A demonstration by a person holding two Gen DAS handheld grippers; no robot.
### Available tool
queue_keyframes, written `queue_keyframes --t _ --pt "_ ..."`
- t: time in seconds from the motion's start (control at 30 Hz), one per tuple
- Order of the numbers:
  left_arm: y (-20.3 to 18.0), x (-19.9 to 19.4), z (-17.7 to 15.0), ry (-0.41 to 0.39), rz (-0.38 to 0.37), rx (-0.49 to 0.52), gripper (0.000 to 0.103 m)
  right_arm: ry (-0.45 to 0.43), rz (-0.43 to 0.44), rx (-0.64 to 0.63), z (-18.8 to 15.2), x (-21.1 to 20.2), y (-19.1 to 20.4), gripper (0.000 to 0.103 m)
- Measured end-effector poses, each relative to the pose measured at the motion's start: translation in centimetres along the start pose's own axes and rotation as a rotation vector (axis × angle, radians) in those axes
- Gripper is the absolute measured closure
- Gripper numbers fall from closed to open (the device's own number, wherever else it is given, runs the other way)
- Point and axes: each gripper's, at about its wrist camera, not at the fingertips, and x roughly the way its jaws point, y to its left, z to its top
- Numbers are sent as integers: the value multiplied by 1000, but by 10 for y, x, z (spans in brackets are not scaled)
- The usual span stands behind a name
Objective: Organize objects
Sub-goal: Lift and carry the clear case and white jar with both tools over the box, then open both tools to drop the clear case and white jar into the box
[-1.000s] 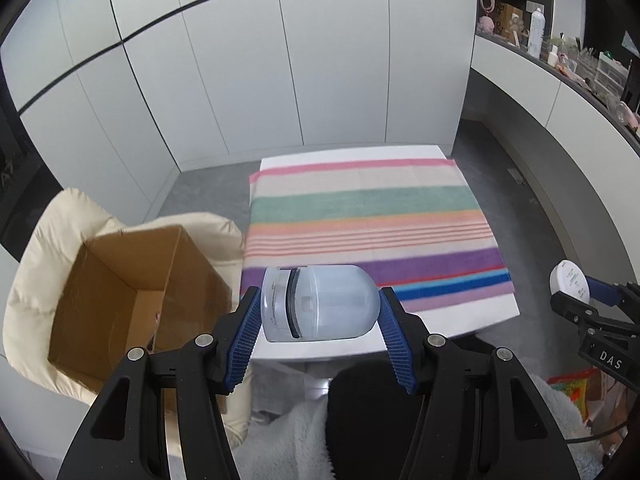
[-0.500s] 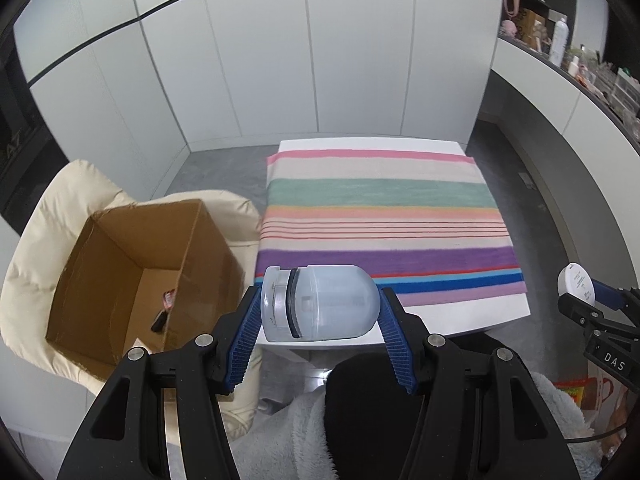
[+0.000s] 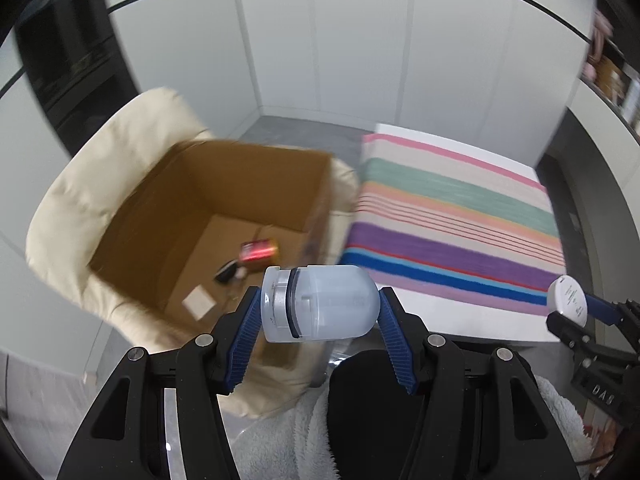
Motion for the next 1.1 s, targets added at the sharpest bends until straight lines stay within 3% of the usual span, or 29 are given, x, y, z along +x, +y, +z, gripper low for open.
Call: queue_keyframes --t 0.2,0.43,0.73,0.87,1.0,1.07,1.1 --pt "58 6 -15 27 61 -100 44 13 98 -168 15 22 83 43" --pt "106 21 -13 26 123 -155 44 19 162 -294 32 42 153 43" --pt "134 69 19 53 158 -167 44 12 172 -321 80 88 205 43" --pt "138 92 36 42 237 -139 44 16 167 -321 104 111 217 43" --pt "140 112 43 76 210 -130 43 34 177 -319 119 135 225 42" --pt "142 117 43 103 194 -128 32 42 187 -326 123 143 229 25" --pt "143 118 44 115 192 -133 29 46 168 -328 124 146 230 8"
